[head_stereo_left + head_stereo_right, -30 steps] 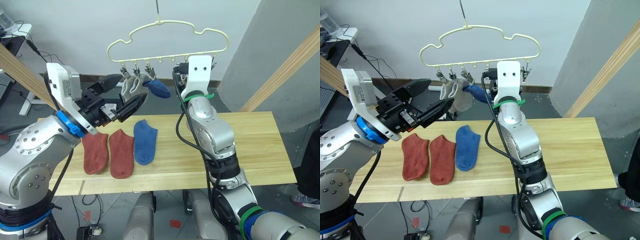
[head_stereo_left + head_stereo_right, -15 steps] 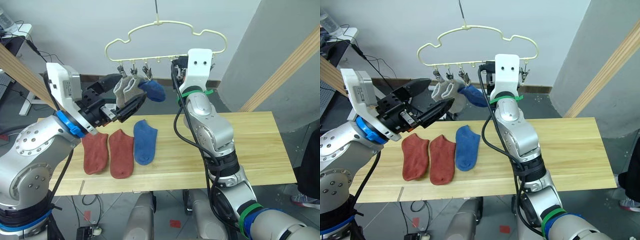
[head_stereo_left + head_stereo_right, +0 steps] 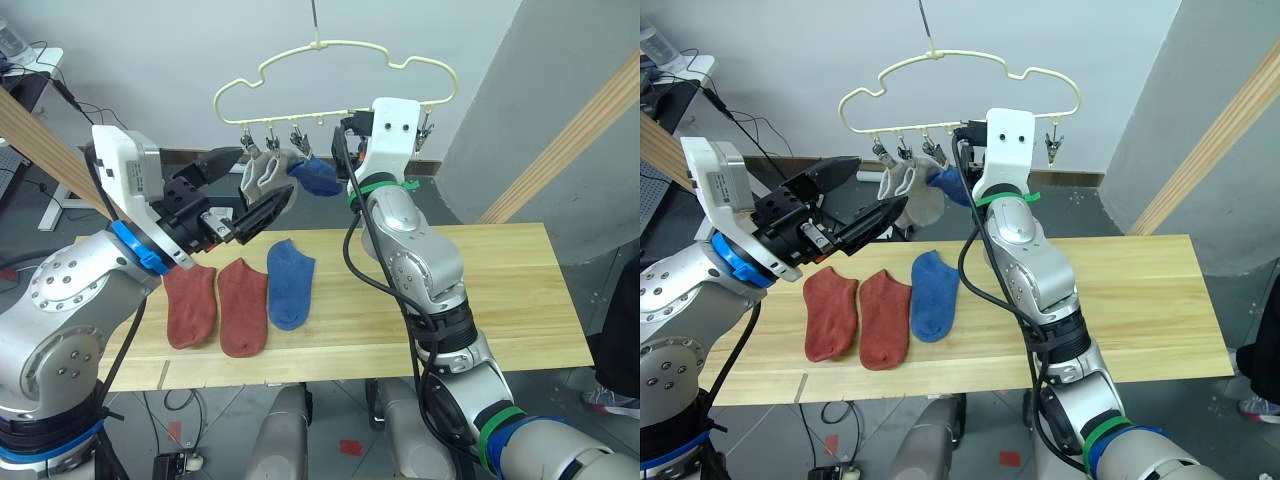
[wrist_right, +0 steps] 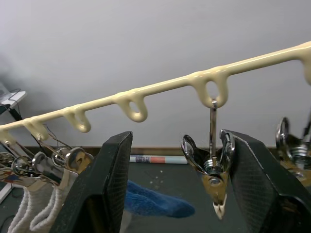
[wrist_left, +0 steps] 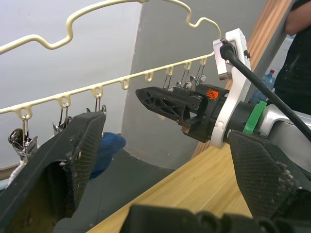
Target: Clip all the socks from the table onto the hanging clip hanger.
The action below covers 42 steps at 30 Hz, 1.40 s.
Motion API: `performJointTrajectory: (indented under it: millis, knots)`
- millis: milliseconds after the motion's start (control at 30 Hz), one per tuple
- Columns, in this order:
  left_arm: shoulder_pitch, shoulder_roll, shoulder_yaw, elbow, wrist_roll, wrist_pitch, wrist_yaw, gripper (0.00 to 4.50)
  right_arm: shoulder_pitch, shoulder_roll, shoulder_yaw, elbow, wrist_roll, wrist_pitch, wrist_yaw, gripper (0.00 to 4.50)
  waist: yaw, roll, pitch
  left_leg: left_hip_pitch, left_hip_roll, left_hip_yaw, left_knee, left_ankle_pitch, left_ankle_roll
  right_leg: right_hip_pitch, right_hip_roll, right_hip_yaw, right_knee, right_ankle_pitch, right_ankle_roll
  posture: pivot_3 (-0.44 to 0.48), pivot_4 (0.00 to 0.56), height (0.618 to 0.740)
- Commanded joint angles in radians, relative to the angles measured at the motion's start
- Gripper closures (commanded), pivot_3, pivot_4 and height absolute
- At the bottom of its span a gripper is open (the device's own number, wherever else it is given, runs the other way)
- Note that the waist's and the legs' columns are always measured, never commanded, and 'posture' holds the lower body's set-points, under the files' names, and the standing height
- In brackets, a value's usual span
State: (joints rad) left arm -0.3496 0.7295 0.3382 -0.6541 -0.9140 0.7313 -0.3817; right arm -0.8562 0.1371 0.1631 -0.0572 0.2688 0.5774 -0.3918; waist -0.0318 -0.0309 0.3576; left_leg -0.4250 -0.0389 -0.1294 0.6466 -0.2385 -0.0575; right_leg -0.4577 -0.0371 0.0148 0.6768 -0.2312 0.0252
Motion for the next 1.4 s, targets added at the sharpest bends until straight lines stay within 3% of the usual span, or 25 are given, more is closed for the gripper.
performJointTrajectory:
  millis: [33,667,800,900,1033,1400]
  knots:
    - [0.005,0.006,0.006,-0.039,0.006,-0.022,0.001,0.00,-0.071,0.194,0.015,-0.036,0.026,-0.034,-0.007,1.51,0.000,0.000,0.000,0.000,0.000,0.000,0.000,0.000,0.000,0.000,0.000,0.000,0.000,0.000,0.000,0.070,0.357,0.740]
    - [0.015,0.005,0.008,-0.040,0.010,-0.027,-0.004,0.00,-0.071,0.177,0.029,-0.035,0.054,-0.051,0.006,1.51,0.000,0.000,0.000,0.000,0.000,0.000,0.000,0.000,0.000,0.000,0.000,0.000,0.000,0.000,0.000,0.068,0.351,0.740]
    - [0.014,0.005,0.008,-0.039,0.009,-0.026,-0.003,0.00,-0.072,0.173,0.029,-0.034,0.054,-0.051,0.006,2.45,0.000,0.000,0.000,0.000,0.000,0.000,0.000,0.000,0.000,0.000,0.000,0.000,0.000,0.000,0.000,0.068,0.351,0.740]
    - [0.015,0.003,0.009,-0.041,0.007,-0.024,-0.002,0.00,-0.071,0.173,0.031,-0.036,0.053,-0.051,0.006,3.63,0.000,0.000,0.000,0.000,0.000,0.000,0.000,0.000,0.000,0.000,0.000,0.000,0.000,0.000,0.000,0.068,0.351,0.740]
    - [0.015,0.000,0.005,-0.043,0.007,-0.024,0.002,0.00,-0.071,0.172,0.032,-0.039,0.051,-0.053,0.007,4.41,0.000,0.000,0.000,0.000,0.000,0.000,0.000,0.000,0.000,0.000,0.000,0.000,0.000,0.000,0.000,0.067,0.350,0.740]
    - [0.029,0.019,-0.008,-0.040,0.043,-0.023,-0.011,0.00,-0.063,0.137,0.008,-0.046,0.102,-0.019,0.070,4.49,-0.001,0.000,0.000,0.000,0.000,0.000,0.000,0.000,0.000,0.000,0.000,0.000,0.000,0.000,0.000,0.071,0.357,0.740]
